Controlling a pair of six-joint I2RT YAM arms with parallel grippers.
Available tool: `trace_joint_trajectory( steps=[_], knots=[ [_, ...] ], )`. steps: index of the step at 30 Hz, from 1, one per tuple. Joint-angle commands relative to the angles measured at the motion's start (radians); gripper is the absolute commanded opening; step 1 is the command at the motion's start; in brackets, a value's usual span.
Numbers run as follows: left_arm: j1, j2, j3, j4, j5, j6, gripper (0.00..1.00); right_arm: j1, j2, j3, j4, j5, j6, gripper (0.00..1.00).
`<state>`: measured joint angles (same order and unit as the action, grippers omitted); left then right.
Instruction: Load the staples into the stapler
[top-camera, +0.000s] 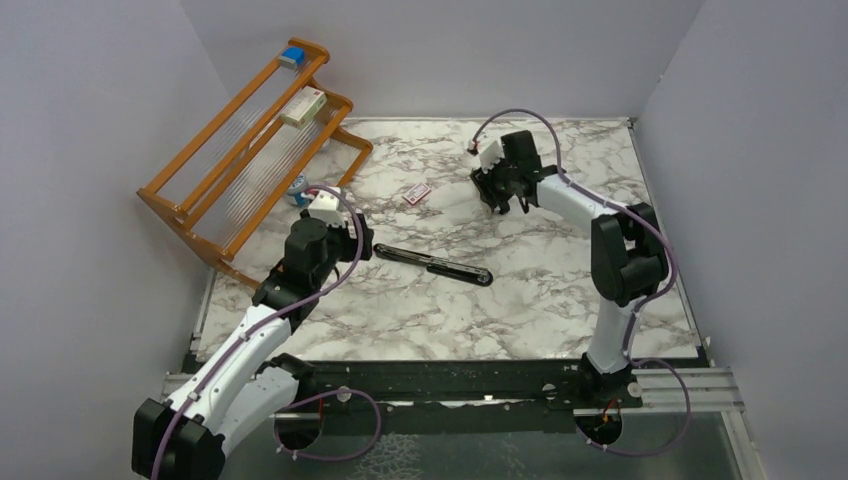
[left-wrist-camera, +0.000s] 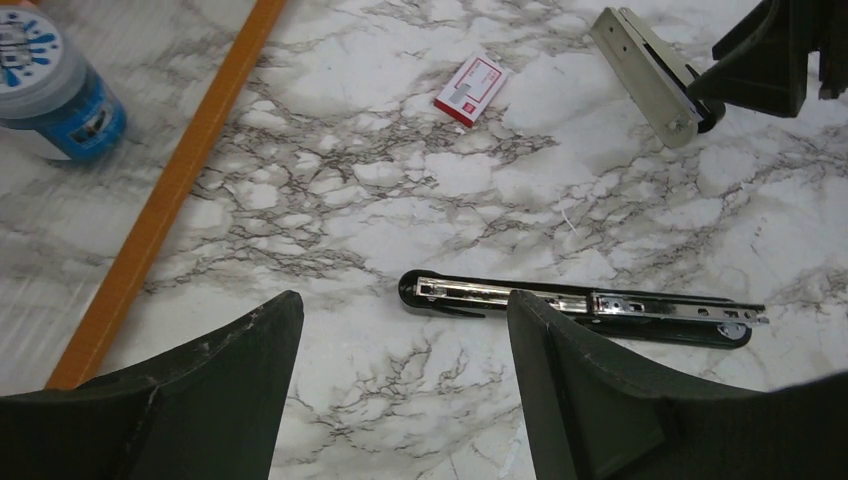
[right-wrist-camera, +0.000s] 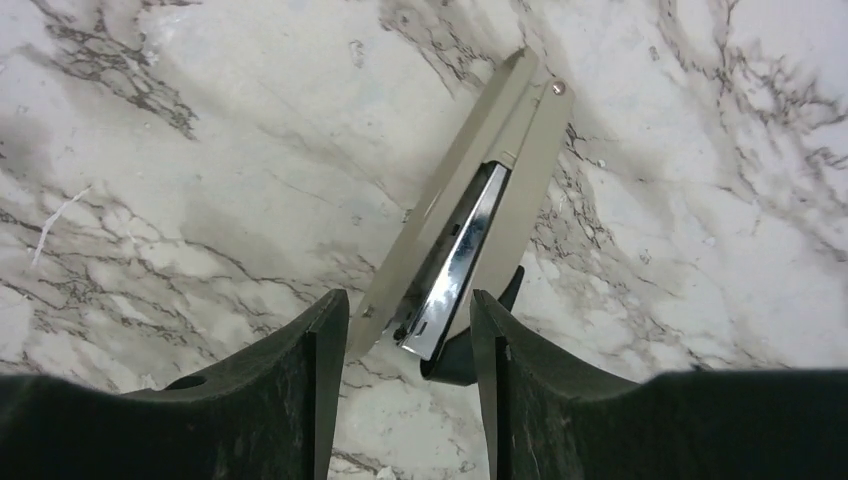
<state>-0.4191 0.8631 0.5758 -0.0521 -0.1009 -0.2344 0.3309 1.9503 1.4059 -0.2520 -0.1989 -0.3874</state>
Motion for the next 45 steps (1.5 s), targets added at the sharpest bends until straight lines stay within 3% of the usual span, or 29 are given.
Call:
trace_joint_trajectory(
  steps=[1,10,19,25,45],
  knots=[
    [0.002,-0.099,0.041,-0.051,-0.134,0.026,0.78,0.093,-0.065,-0.055,0.022,0.22,-0.125,0.51],
    [0.001,-0.168,0.059,-0.13,-0.165,0.038,0.78,0.103,-0.149,-0.112,0.152,0.265,0.11,0.57],
    [0.001,-0.186,0.05,-0.141,-0.134,0.013,0.78,-0.021,-0.11,-0.038,0.075,0.173,0.326,0.57],
    [0.002,-0.181,0.047,-0.139,-0.12,0.01,0.78,-0.078,-0.025,0.022,-0.017,0.067,0.337,0.58],
    [0.002,-0.178,0.036,-0.145,-0.114,0.001,0.78,-0.095,0.151,0.126,-0.095,-0.038,0.305,0.63]
  ],
)
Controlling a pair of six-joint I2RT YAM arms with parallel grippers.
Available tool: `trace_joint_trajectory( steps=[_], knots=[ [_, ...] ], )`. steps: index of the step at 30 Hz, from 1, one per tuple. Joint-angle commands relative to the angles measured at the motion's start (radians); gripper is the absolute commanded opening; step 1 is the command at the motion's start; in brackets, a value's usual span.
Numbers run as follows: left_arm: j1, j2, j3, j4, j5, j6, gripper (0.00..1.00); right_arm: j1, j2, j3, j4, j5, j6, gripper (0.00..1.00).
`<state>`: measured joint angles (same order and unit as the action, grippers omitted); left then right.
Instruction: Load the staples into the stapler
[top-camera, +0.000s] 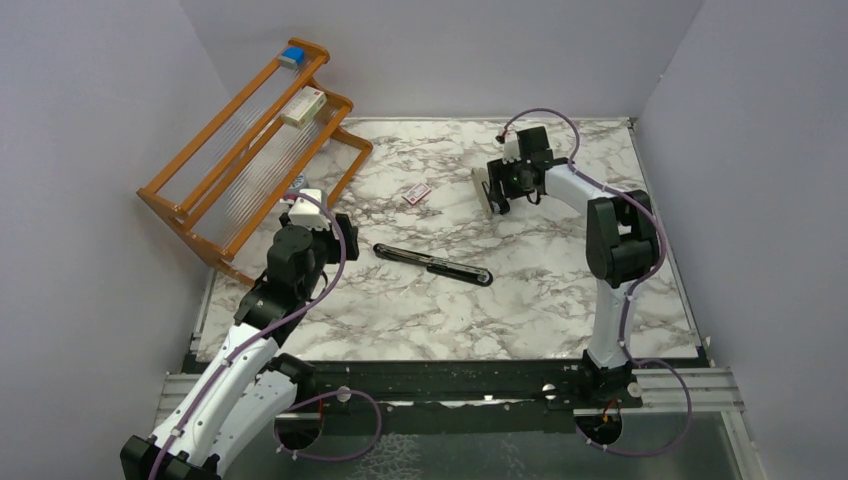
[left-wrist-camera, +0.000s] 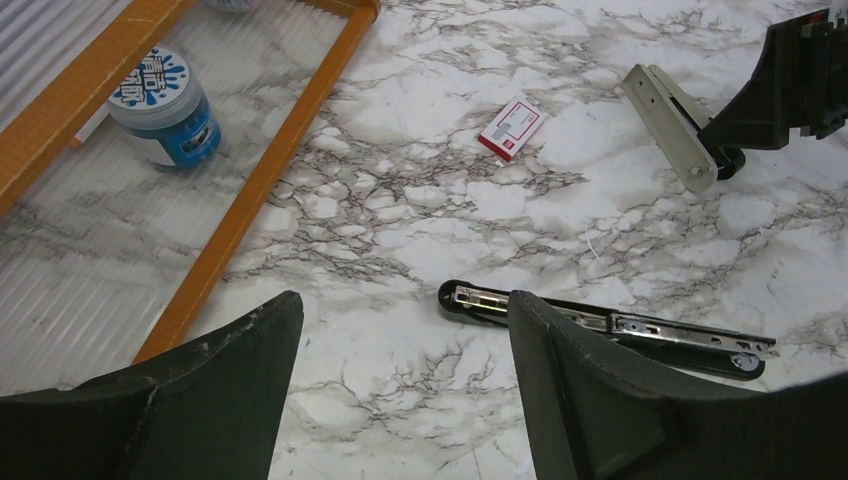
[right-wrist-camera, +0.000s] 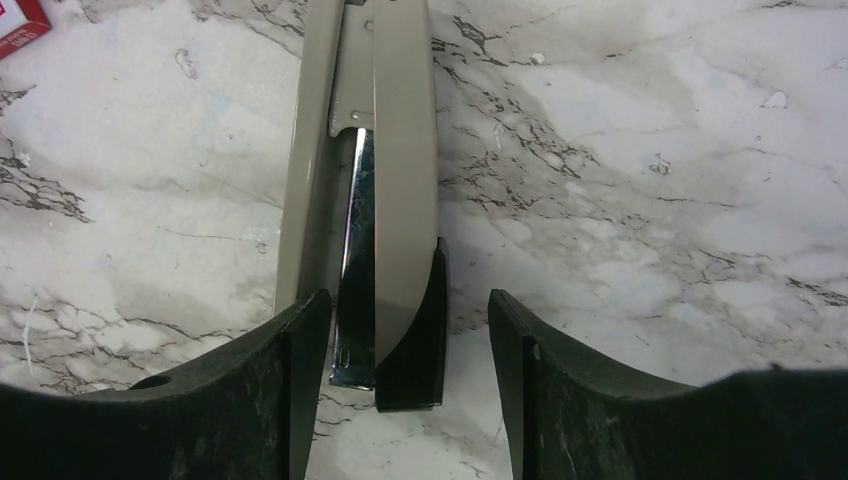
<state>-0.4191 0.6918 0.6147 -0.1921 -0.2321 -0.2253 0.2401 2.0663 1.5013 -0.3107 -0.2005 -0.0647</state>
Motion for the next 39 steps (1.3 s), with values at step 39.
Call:
trace_joint_trajectory(
  steps=[39],
  knots=[
    [0.001,0.011,0.237,-0.11,-0.121,0.078,0.78,0.415,-0.152,-0.345,0.362,0.84,-0.561,0.38]
  ],
)
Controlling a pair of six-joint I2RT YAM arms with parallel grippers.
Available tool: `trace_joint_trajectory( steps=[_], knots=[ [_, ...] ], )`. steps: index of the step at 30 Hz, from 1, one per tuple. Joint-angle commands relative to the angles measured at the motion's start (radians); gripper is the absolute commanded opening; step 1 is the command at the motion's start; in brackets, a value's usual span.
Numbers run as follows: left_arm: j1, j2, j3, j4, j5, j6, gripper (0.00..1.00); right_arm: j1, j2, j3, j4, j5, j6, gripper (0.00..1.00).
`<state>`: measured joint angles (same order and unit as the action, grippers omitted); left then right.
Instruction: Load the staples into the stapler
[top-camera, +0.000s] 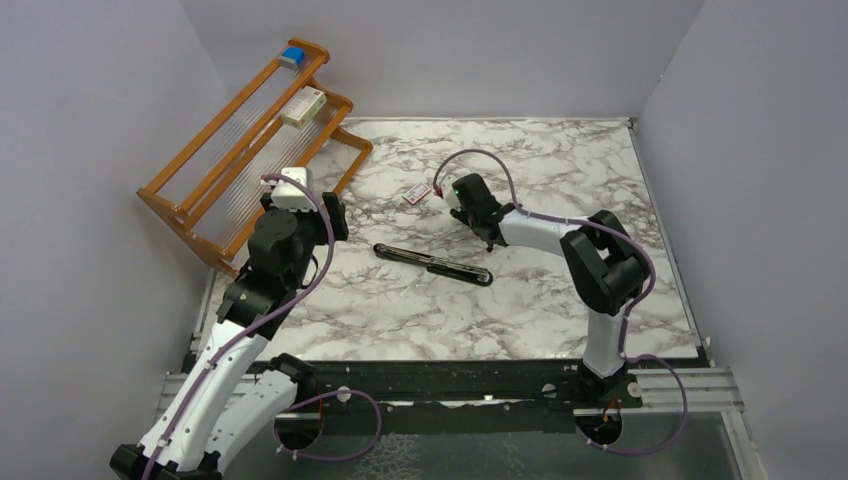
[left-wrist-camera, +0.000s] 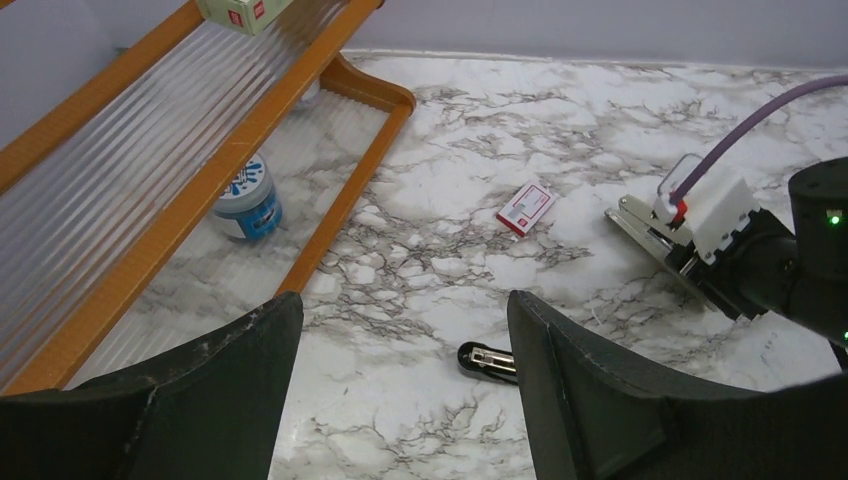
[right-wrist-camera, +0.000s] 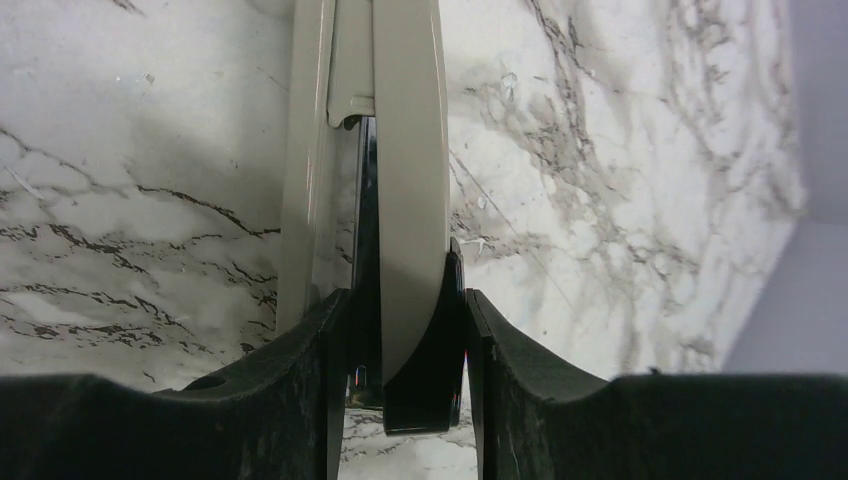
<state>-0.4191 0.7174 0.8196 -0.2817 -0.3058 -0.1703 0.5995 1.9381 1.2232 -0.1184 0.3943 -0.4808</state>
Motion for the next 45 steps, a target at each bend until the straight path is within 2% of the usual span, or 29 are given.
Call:
trace_joint_trajectory(
  steps=[1,5,9,14,17,25,34,40,45],
  knots=[
    [0.001,-0.015,0.031,-0.02,-0.047,0.022,0.78,0.072,-0.019,-0.088,0.208,0.277,-0.18,0.38],
    [0.001,-0.023,0.018,-0.022,-0.038,0.012,0.78,0.132,-0.007,-0.167,0.343,0.364,-0.284,0.41],
    [0.0,-0.031,0.008,-0.025,-0.035,0.006,0.78,0.161,-0.006,-0.19,0.349,0.379,-0.288,0.42],
    [0.0,-0.028,0.002,-0.023,-0.036,0.009,0.78,0.181,-0.017,-0.211,0.352,0.377,-0.28,0.55],
    [0.0,-0.027,0.0,-0.021,-0.036,0.009,0.78,0.186,-0.03,-0.184,0.3,0.353,-0.233,0.6],
    [0.0,-0.028,-0.006,-0.019,-0.04,0.014,0.78,0.214,-0.069,-0.107,0.169,0.292,-0.149,0.63],
    [0.0,-0.023,-0.014,-0.012,-0.039,0.017,0.78,0.241,-0.134,-0.12,0.105,0.282,-0.081,0.68],
    [0.0,-0.016,-0.007,-0.004,-0.024,0.029,0.78,0.234,-0.296,-0.133,0.035,0.118,0.156,0.74],
    [-0.001,-0.009,-0.007,-0.004,-0.005,0.025,0.78,0.101,-0.375,-0.114,-0.071,-0.159,0.331,0.75]
  ],
)
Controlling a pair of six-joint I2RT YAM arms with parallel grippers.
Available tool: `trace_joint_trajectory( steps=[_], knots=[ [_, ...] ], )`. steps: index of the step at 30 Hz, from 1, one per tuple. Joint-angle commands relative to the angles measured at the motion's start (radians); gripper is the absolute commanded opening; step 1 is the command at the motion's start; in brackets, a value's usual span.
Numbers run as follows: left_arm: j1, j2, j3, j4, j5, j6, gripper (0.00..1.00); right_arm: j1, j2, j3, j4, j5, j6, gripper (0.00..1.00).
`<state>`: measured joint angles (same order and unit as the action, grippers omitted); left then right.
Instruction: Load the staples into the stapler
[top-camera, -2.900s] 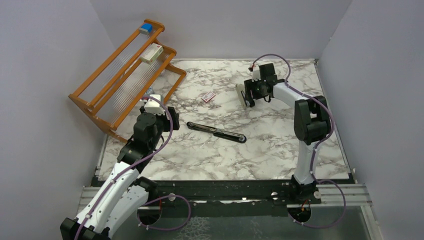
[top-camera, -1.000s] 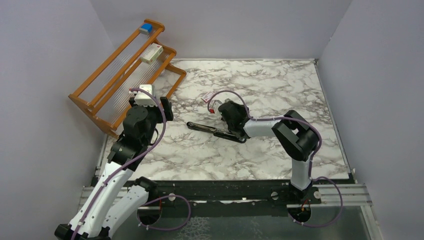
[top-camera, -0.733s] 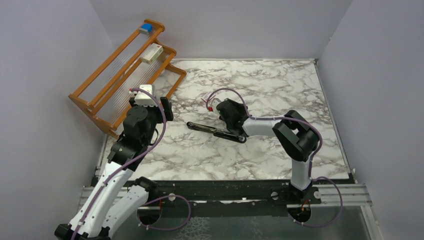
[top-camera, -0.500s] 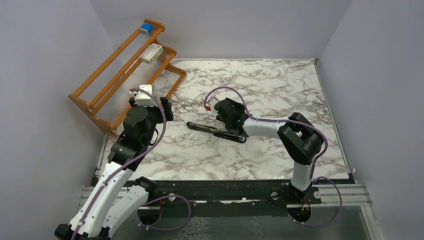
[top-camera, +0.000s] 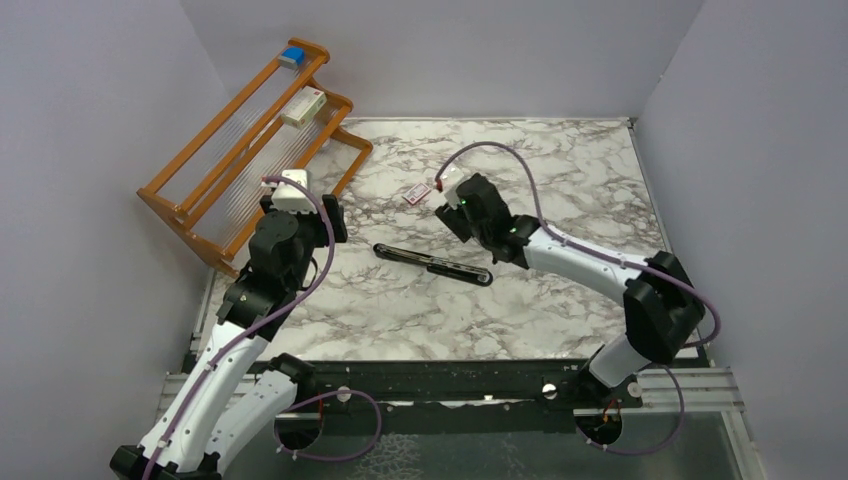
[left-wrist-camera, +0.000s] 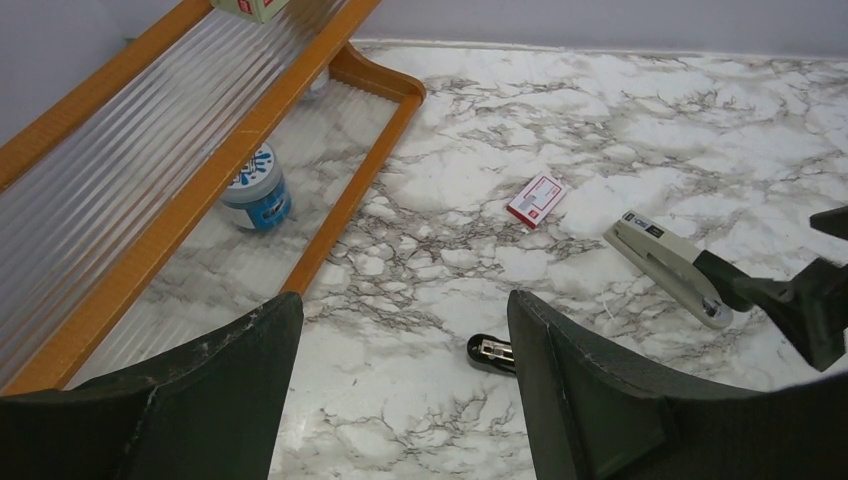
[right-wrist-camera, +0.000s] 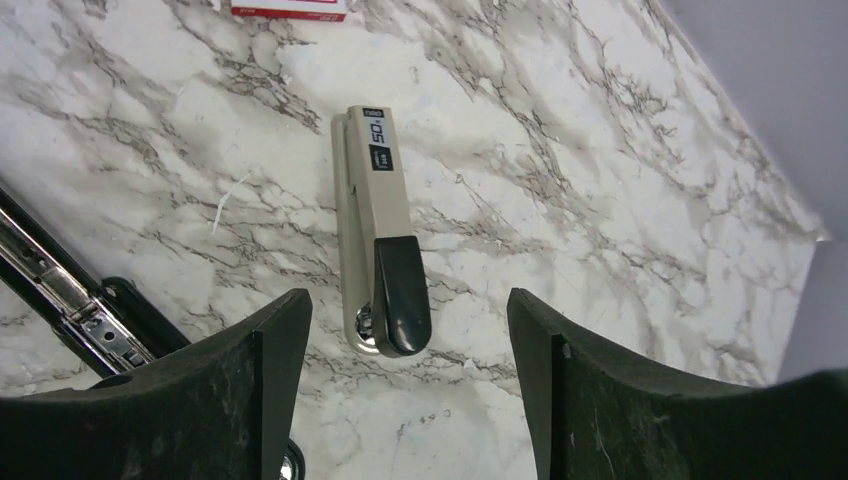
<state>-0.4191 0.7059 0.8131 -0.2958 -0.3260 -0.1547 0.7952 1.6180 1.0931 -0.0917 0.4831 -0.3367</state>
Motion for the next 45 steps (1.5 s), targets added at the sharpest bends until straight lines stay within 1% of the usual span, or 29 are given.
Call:
trace_joint_trajectory(
  steps=[1,3,5,8,14,21,24,30,32,36,41,42,45],
  knots=[
    [-0.001,0.005,-0.002,0.012,0.02,0.01,0.78,-0.127,-0.056,0.018,-0.108,-0.31,0.199,0.75],
    [-0.001,0.005,-0.003,0.016,0.032,0.01,0.78,-0.179,-0.036,0.039,-0.156,-0.405,0.202,0.75],
    [-0.001,0.005,-0.004,0.019,0.049,0.011,0.78,-0.208,0.004,0.07,-0.205,-0.464,0.187,0.75],
    [-0.001,0.005,-0.009,0.023,0.083,0.026,0.78,-0.237,0.061,0.099,-0.234,-0.533,0.179,0.75],
    [-0.002,0.005,-0.008,0.016,0.17,0.062,0.78,-0.268,0.138,0.133,-0.222,-0.526,0.17,0.72],
    [-0.001,0.008,-0.015,0.013,0.225,0.094,0.78,-0.27,0.222,0.179,-0.226,-0.473,0.127,0.62],
    [-0.003,0.008,-0.015,0.005,0.232,0.113,0.78,-0.272,0.254,0.192,-0.225,-0.465,0.111,0.56],
    [-0.003,0.002,-0.019,-0.004,0.239,0.133,0.78,-0.281,0.298,0.216,-0.23,-0.467,0.099,0.46],
    [-0.003,0.001,-0.024,-0.005,0.25,0.141,0.78,-0.281,0.307,0.225,-0.236,-0.47,0.097,0.41],
    [-0.003,-0.005,-0.031,-0.01,0.273,0.151,0.78,-0.281,0.297,0.223,-0.228,-0.488,0.095,0.26],
    [-0.004,-0.016,-0.042,-0.021,0.302,0.157,0.78,-0.281,0.25,0.207,-0.221,-0.517,0.078,0.03],
    [-0.003,-0.019,-0.043,-0.024,0.304,0.159,0.78,-0.281,0.234,0.204,-0.225,-0.53,0.068,0.01],
    [-0.004,-0.031,-0.032,-0.034,0.294,0.171,0.78,-0.281,0.159,0.183,-0.22,-0.574,0.052,0.01]
  ],
)
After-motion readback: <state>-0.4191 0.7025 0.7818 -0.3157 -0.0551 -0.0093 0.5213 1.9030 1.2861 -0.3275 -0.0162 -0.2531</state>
